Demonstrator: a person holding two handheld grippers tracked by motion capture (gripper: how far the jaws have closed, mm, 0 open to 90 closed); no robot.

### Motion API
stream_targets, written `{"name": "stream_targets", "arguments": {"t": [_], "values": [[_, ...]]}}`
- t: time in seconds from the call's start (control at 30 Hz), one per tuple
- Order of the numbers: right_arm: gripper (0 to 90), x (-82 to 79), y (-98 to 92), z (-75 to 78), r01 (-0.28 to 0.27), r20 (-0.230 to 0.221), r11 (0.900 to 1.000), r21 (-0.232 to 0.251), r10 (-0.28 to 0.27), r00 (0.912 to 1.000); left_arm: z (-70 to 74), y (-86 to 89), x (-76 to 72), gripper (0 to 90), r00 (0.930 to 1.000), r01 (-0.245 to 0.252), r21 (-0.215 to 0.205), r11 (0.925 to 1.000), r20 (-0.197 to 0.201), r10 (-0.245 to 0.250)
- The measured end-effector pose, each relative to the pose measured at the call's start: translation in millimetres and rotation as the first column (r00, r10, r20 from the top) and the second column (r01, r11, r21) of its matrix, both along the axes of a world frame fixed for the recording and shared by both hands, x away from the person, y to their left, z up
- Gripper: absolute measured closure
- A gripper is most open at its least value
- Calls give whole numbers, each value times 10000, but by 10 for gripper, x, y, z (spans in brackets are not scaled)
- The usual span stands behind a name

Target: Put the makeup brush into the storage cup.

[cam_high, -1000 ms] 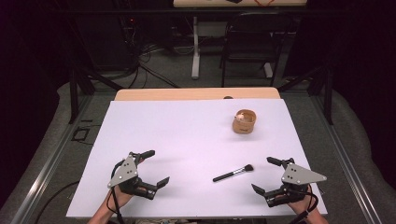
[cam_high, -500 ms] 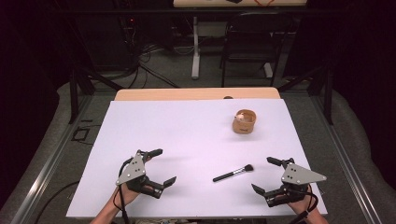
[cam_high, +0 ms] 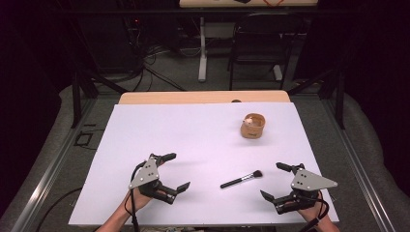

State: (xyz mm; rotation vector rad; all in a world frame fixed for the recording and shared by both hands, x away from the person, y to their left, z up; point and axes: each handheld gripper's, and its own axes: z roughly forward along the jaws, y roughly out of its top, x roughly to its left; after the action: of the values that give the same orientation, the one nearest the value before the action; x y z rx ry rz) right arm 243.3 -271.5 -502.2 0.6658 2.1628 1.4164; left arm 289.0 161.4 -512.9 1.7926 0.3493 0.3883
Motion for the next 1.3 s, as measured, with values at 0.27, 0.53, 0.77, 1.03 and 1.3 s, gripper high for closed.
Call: {"name": "stream_targets", "arguments": {"t": [0.27, 0.53, 0.77, 1.03, 1.3], "values": [[10, -4, -1, 0, 3, 7, 10000, -15, -3, 10000, 3, -156, 26, 0, 9996, 279, 28, 9996, 75, -279], [10, -3, 2, 0, -1, -6, 10000, -1, 1, 10000, 14, -284, 68, 0, 9990, 428, -118, 9990, 94, -427], [10, -2, 1, 0, 15, 3, 10000, 0, -15, 10000, 3, -379, 111, 0, 9982, 599, -131, 9981, 56, -599], [11, -5, 0, 1, 17, 17, 10000, 0, -17, 10000, 11, -468, 150, 0, 9976, 684, -131, 9976, 69, -683], [11, -1, -2, -2, 19, 8, 10000, 15, -19, 10000, 35, -589, 212, 0, 9970, 773, 1, 9970, 76, -773]]}}
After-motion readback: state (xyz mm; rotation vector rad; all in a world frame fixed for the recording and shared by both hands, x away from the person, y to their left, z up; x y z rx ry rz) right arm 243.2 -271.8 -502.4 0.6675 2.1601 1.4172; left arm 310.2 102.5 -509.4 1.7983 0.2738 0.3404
